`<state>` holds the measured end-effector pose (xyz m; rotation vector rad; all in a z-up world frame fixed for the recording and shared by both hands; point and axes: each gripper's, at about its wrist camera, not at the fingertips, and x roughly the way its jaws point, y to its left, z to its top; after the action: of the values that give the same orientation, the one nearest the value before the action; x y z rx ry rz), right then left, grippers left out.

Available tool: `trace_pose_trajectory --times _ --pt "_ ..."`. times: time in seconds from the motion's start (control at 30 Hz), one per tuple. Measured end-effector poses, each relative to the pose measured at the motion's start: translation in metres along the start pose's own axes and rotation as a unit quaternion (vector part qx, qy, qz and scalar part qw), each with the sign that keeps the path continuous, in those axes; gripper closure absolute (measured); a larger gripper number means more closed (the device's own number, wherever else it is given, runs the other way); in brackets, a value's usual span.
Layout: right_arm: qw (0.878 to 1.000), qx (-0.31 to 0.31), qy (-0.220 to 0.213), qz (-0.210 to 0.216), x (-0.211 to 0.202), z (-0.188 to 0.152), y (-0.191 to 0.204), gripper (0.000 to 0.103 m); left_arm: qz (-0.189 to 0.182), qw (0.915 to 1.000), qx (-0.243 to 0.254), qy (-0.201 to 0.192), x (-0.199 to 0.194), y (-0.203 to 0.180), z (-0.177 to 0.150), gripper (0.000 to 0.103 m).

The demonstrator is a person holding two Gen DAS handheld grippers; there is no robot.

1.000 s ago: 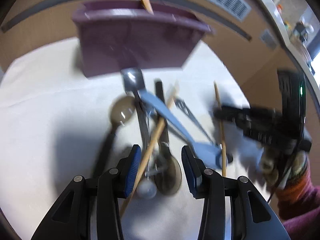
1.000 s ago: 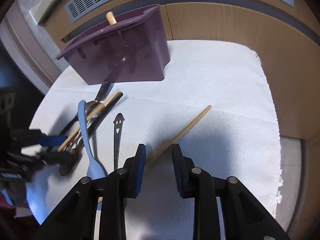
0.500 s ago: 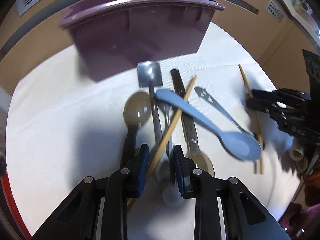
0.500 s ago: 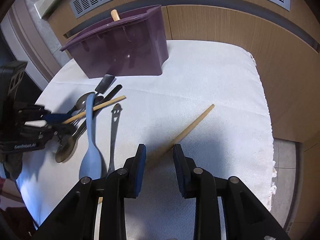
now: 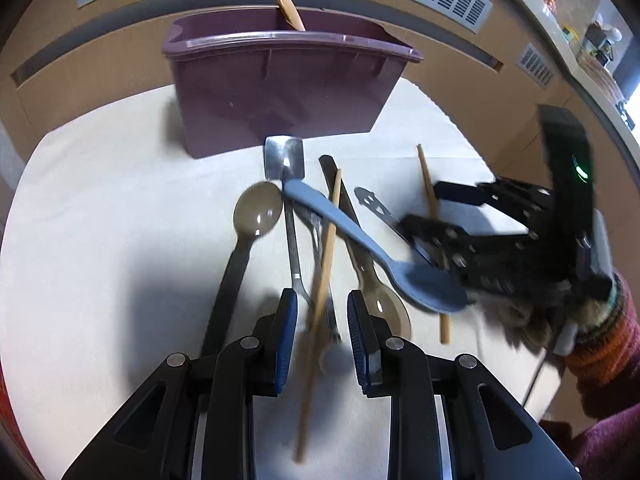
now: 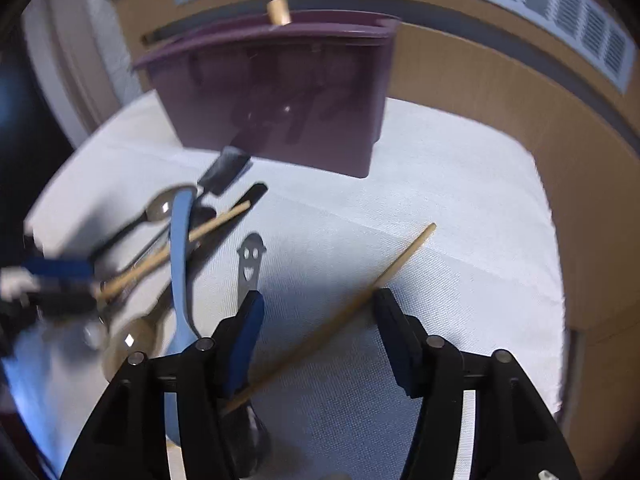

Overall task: Organize utensils
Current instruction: 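Grasp a wooden chopstick with the left tool while the right tool grasps the other chopstick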

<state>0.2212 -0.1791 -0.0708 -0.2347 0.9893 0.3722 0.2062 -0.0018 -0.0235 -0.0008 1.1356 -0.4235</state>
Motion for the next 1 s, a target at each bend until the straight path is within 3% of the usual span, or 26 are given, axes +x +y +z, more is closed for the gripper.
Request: trace_pose_trajectory --times 0.17,0.27,0.33,0.43,0.5,0.6,0.77,0.9,0.97,1.0 --pt "1.0 0.011 -0.002 0.021 -0.011 -0.017 -0.007 0.047 0.02 0.999 0.036 0.018 0.027 -0.013 0.015 0.077" --pt "0.999 0.023 -0.011 0.044 -0.018 -0.029 -0.009 0.04 0.036 0.9968 0.067 0.026 0.035 -0.022 0.018 0.083" --pt "0.996 0.036 -0.011 0.076 -0.021 -0.034 -0.012 0.027 0.047 0.9946 0.083 0.04 0.045 -0.025 0.021 0.086" --pt "0.995 0.027 -0.002 0.099 -0.021 -0.033 -0.012 0.023 0.054 0.9934 0.093 0.04 0.05 -0.029 0.026 0.092" --pt "0.993 0.054 -0.005 0.109 -0.024 -0.032 -0.02 0.03 0.057 0.995 0.08 0.019 0.04 -0.027 0.024 0.097" --pt "0.988 0.104 -0.016 0.111 -0.029 -0.031 -0.034 0.054 0.04 0.9976 0.034 -0.046 0.009 -0.017 0.014 0.097" --pt "0.986 0.155 -0.004 0.062 -0.011 -0.01 -0.038 0.053 0.024 0.9896 -0.054 -0.131 -0.029 0.011 -0.011 0.097" --pt "0.992 0.126 0.005 -0.003 0.007 0.019 -0.013 0.055 0.009 0.9832 -0.096 -0.155 -0.039 0.025 -0.022 0.097" --pt "0.995 0.091 0.001 -0.04 0.015 0.03 0.003 0.063 0.005 0.9801 -0.108 -0.167 -0.043 0.034 -0.021 0.097" --pt "0.996 0.072 -0.003 -0.048 0.018 0.033 0.01 0.078 0.005 0.9788 -0.11 -0.173 -0.046 0.035 -0.021 0.097"
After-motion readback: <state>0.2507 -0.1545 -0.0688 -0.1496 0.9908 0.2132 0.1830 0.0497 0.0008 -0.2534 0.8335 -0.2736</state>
